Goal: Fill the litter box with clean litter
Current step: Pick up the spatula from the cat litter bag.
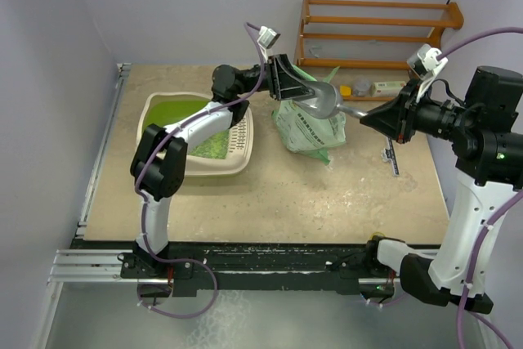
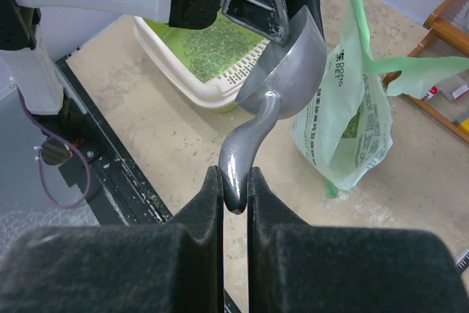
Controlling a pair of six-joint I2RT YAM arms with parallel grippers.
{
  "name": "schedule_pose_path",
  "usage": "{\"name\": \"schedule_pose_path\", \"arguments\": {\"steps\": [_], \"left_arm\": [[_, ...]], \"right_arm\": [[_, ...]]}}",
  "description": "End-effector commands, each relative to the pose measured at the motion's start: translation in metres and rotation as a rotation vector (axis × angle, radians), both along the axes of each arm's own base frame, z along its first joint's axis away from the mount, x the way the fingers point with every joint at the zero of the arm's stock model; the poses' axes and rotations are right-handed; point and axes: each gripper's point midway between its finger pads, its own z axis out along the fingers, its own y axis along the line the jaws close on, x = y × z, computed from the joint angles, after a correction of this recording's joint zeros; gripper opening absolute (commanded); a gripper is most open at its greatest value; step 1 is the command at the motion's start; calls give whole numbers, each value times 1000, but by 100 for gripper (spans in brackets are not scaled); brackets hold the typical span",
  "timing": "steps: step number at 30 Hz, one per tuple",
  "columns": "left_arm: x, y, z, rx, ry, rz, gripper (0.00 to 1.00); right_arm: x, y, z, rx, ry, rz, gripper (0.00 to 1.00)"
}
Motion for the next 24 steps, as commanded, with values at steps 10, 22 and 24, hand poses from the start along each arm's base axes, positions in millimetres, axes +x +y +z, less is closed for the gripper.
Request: {"name": "schedule_pose_path", "arguments": {"steps": [10, 22, 24], "left_arm": [[-17, 9, 7, -45, -12, -82, 3], [11, 6, 7, 32, 29, 142, 3], [23, 6, 6, 55, 48, 204, 3]], "right_arm": [[14, -5, 4, -12, -55, -26, 0], [48, -26, -15, -22, 25, -174, 18], [51, -27, -14, -13, 32, -184, 34]]}}
